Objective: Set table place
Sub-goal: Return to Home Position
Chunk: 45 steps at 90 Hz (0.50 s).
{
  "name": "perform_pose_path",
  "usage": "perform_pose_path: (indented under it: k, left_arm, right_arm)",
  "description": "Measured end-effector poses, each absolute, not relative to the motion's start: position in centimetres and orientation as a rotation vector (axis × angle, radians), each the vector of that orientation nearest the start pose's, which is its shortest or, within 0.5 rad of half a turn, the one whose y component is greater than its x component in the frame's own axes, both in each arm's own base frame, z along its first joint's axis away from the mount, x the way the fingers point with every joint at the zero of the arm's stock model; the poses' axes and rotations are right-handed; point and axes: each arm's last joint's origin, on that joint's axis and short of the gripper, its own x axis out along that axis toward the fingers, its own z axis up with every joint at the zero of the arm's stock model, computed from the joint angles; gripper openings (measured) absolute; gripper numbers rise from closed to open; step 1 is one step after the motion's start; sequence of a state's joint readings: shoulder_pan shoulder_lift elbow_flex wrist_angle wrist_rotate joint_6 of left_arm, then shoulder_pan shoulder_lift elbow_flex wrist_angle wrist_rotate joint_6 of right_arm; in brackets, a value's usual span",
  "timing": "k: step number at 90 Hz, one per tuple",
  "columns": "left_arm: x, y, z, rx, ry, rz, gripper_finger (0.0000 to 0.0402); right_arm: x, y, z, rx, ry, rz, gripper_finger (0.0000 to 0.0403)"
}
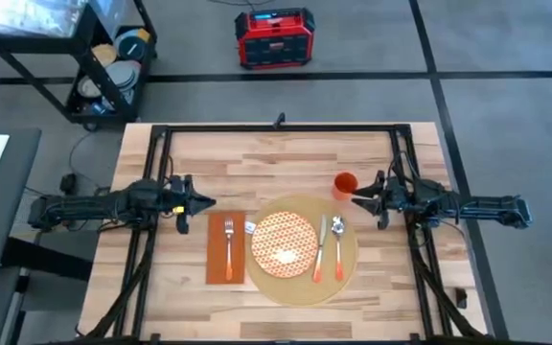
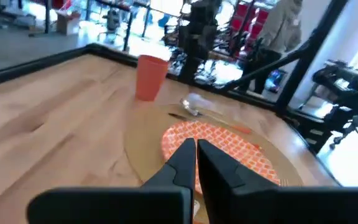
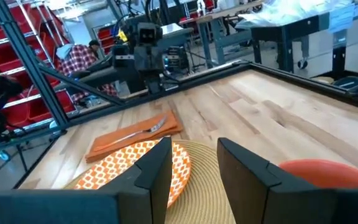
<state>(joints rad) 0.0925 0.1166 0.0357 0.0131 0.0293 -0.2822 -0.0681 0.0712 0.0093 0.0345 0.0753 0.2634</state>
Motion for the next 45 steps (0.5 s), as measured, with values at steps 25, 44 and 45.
perform_pose_path:
  k: [25, 44, 45]
  left_arm:
    - [9.5, 0.3, 17.3, -0.226, -0.002, 0.008, 0.0000]
    - [9.5, -0.4, 17.3, -0.232, 0.009, -0.059, 0.0000]
    - [9.5, -0.4, 17.3, -0.231, 0.009, -0.059, 0.0000]
  right_arm:
    - [10.1, -0.9, 16.4, 0.261, 0.010, -0.146, 0.0118]
    - [10.1, -0.9, 16.5, 0.261, 0.011, -0.146, 0.0118]
    - [10.1, -0.9, 16.5, 0.261, 0.010, -0.146, 0.0118]
